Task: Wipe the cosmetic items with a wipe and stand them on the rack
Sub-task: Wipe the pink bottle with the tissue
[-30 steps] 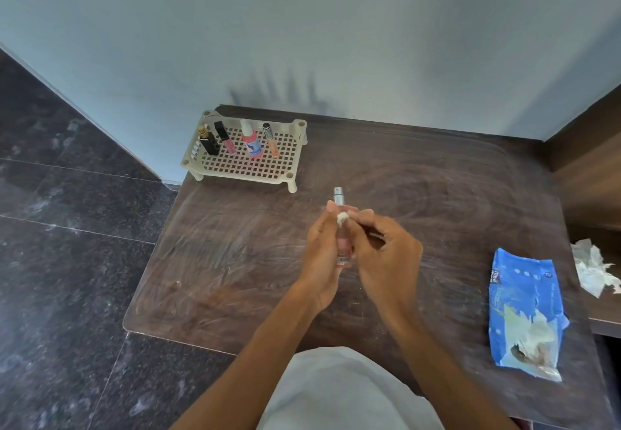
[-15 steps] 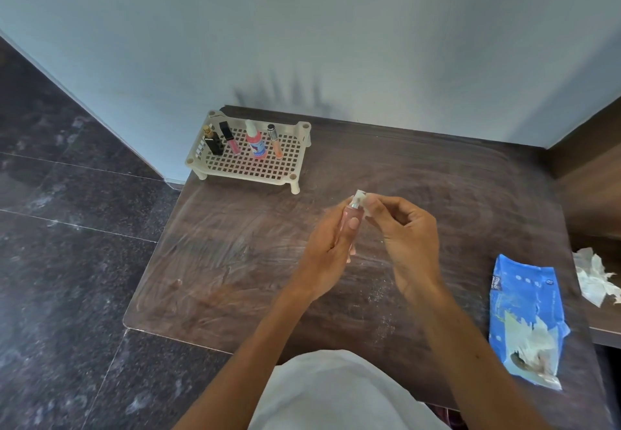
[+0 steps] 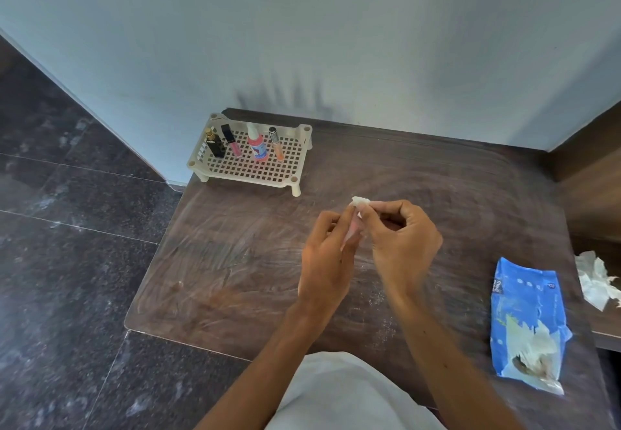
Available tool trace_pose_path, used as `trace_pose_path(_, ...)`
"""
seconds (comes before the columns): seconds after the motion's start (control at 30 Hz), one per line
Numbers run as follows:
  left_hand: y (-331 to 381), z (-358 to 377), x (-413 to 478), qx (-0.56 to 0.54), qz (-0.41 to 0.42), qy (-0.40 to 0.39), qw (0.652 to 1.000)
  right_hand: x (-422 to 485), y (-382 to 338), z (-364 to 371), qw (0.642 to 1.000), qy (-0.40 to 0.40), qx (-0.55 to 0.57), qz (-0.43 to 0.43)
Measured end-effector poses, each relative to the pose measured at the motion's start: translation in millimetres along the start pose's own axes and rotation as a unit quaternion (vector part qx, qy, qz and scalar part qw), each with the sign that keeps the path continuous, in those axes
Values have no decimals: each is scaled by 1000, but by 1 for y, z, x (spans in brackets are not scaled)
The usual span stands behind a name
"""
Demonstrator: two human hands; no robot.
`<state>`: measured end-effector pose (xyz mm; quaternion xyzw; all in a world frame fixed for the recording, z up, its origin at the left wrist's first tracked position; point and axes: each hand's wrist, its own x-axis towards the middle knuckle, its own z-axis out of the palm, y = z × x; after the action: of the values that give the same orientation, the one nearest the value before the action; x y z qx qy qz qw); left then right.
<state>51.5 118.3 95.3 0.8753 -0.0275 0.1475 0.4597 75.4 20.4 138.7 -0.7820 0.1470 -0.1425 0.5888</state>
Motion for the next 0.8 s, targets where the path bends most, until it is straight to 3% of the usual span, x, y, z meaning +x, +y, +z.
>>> trace_pose_path(0.1, -8, -3, 1, 75, 44, 13, 996, 5, -4, 0, 999, -20, 6, 26)
trace_pose_path(0.17, -15, -5, 1, 114, 76, 20, 990, 10, -5, -1, 994, -30, 42, 94)
trace_pose_path(0.27, -17, -10, 2, 58, 54, 22, 997, 19, -3, -4, 956, -25, 182, 228)
trace_pose_path(0.33, -13, -12, 3, 12, 21, 23, 999, 21, -2, -8, 930, -61, 249, 264)
trace_pose_path(0.43, -10, -12, 5, -23, -27, 25, 999, 13, -3, -9, 929, -136, 233, 253)
trace_pose_path(0.63, -6, -13, -2, -91, -64, -17, 994, 7, 1, -11, 962, -147, 140, 183)
trace_pose_path(0.8, -2, -9, -8, -122, -91, -23, 988, 20, -4, -11, 956, -199, 124, 178)
